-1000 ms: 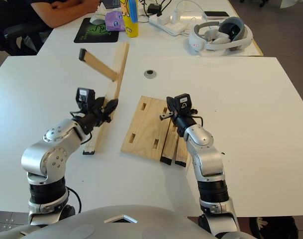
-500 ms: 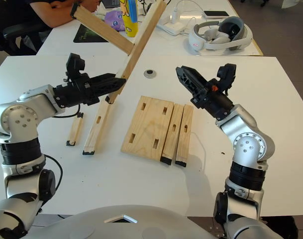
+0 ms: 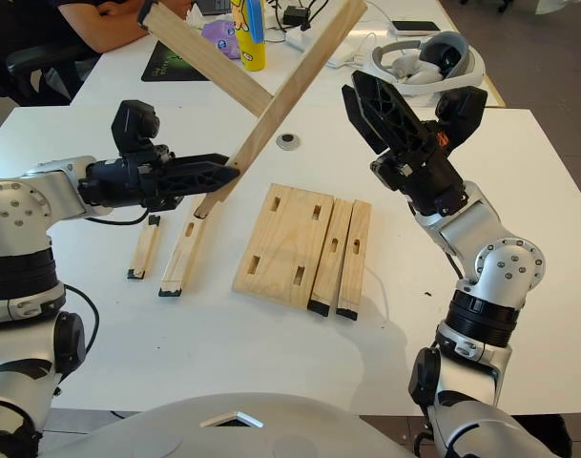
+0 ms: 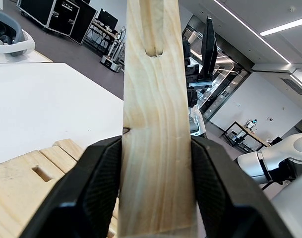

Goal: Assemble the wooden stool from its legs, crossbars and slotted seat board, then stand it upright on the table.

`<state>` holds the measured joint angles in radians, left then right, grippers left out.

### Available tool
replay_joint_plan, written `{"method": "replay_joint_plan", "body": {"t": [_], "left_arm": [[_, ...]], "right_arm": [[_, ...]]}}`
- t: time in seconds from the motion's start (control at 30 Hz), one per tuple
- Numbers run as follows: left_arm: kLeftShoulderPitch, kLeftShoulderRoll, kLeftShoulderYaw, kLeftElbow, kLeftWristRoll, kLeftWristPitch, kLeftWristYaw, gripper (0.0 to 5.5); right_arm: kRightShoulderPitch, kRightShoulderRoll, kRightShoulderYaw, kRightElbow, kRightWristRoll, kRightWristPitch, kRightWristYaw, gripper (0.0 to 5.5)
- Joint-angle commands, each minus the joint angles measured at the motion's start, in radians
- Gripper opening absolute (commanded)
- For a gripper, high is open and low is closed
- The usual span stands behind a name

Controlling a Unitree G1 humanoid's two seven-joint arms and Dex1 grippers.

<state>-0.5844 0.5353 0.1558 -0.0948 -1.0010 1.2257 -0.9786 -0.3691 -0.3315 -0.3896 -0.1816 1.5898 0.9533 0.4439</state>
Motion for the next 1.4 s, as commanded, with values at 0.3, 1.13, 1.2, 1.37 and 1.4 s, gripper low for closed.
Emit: {"method": "replay_joint_plan", "body": {"t": [0.3,1.13,1.2,1.37,1.4], "left_arm": [[0.021,0.028,-0.061,-0.075,-0.064,0.035,-0.045,2.05],[0.017,0.098,-0.087,-0.086,-0.061,0.001,-0.079,2.05],[0.015,0.096,-0.082,-0.079,-0.051,-0.022,-0.077,2.05],[0.009,0.088,-0.069,-0.051,-0.021,-0.066,-0.059,2.05],[0.010,0.084,-0.065,-0.047,-0.020,-0.070,-0.051,2.42]], "right_arm": [[0.001,-0.015,0.087,-0.031,-0.017,-0.017,-0.010,3.76],[0.065,-0.123,0.125,-0.086,-0.009,0.016,0.148,2.06],[0.071,-0.134,0.133,-0.090,-0.046,0.009,0.173,2.06],[0.086,-0.140,0.151,-0.114,-0.151,-0.054,0.245,2.06],[0.086,-0.135,0.152,-0.118,-0.162,-0.068,0.249,2.06]]}}
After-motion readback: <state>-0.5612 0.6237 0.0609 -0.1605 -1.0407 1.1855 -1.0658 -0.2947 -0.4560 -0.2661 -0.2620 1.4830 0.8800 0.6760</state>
